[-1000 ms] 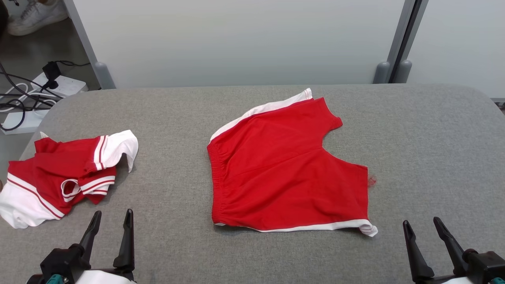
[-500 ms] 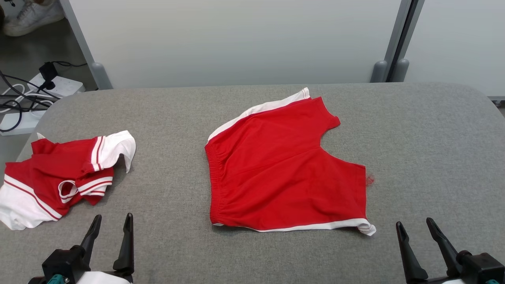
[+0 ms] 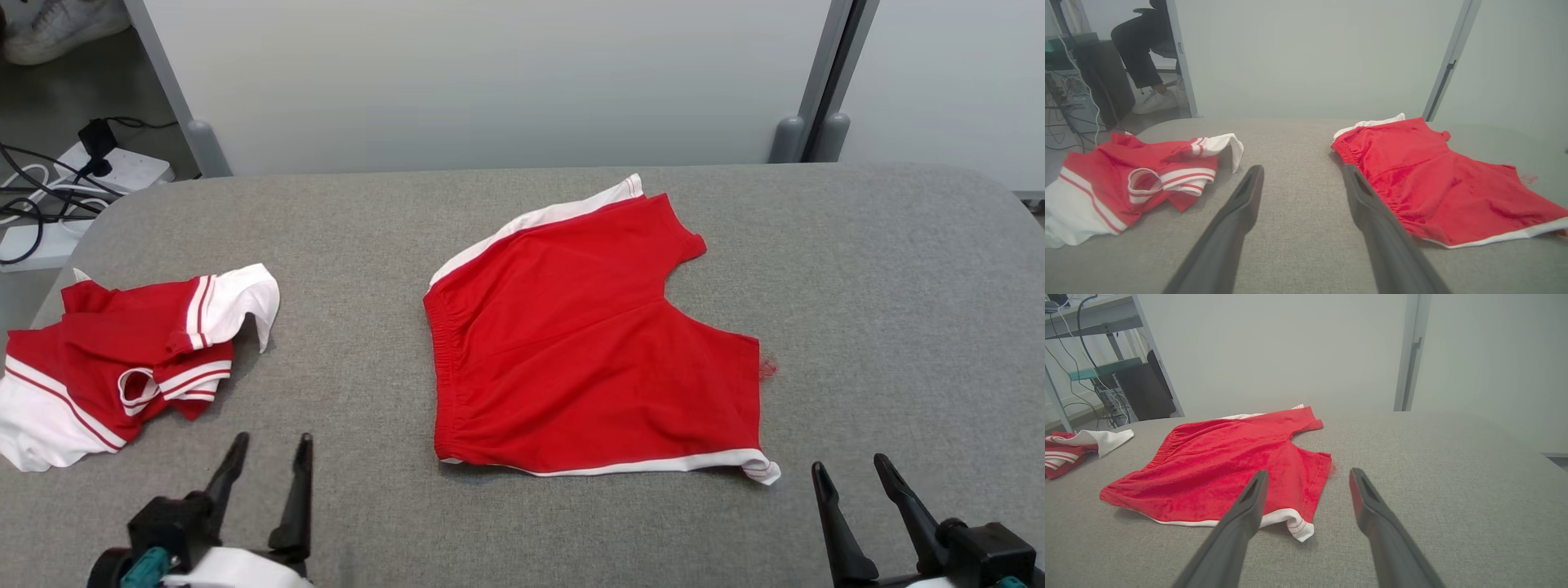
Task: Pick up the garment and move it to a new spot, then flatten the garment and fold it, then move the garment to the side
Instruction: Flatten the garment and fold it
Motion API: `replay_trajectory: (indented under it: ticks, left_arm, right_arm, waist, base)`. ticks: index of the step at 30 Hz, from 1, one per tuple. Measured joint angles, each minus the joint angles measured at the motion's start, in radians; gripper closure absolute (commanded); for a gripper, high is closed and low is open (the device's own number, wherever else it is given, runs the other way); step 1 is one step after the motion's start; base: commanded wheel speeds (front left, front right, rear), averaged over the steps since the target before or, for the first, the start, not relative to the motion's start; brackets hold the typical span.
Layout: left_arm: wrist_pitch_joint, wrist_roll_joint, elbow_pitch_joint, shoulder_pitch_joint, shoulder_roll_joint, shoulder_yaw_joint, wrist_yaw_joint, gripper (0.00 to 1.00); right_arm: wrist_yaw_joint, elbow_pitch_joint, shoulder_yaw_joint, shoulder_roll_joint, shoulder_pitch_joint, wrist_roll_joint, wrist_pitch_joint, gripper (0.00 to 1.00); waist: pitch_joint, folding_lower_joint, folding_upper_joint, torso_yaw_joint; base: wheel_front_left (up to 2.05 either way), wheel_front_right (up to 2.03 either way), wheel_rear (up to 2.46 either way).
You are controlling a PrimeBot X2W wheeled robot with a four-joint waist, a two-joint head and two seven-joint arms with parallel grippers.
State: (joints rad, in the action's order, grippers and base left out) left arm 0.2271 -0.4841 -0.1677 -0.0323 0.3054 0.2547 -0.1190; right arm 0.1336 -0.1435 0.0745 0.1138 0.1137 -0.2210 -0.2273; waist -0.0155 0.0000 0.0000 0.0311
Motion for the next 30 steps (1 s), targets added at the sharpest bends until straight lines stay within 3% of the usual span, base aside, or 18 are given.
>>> replay_trajectory:
  ticks: [9,14,30]
  left_arm:
    - [-0.13,-0.012,-0.061,0.129,-0.049,0.174,0.16,0.0]
    - [-0.181,-0.011,-0.152,0.207,-0.07,0.264,0.216,0.0]
    - [-0.139,-0.009,-0.354,0.366,-0.09,0.317,0.234,0.0]
  right_arm:
    - [0.0,-0.053,0.071,0.048,-0.053,-0.034,0.044,0.0]
    - [0.0,-0.114,0.125,0.074,-0.125,-0.047,0.063,0.0]
    - [0.0,-0.29,0.244,0.106,-0.304,-0.08,0.04,0.0]
  waist:
    - [0.072,0.0,0.0,-0.001]
    - [0.133,0.0,0.0,-0.011]
    - [0.241,0.0,0.0,-0.032]
  base:
    - [0.0,0.0,0.0]
    - [0.0,0.0,0.0]
    - [0.0,0.0,0.0]
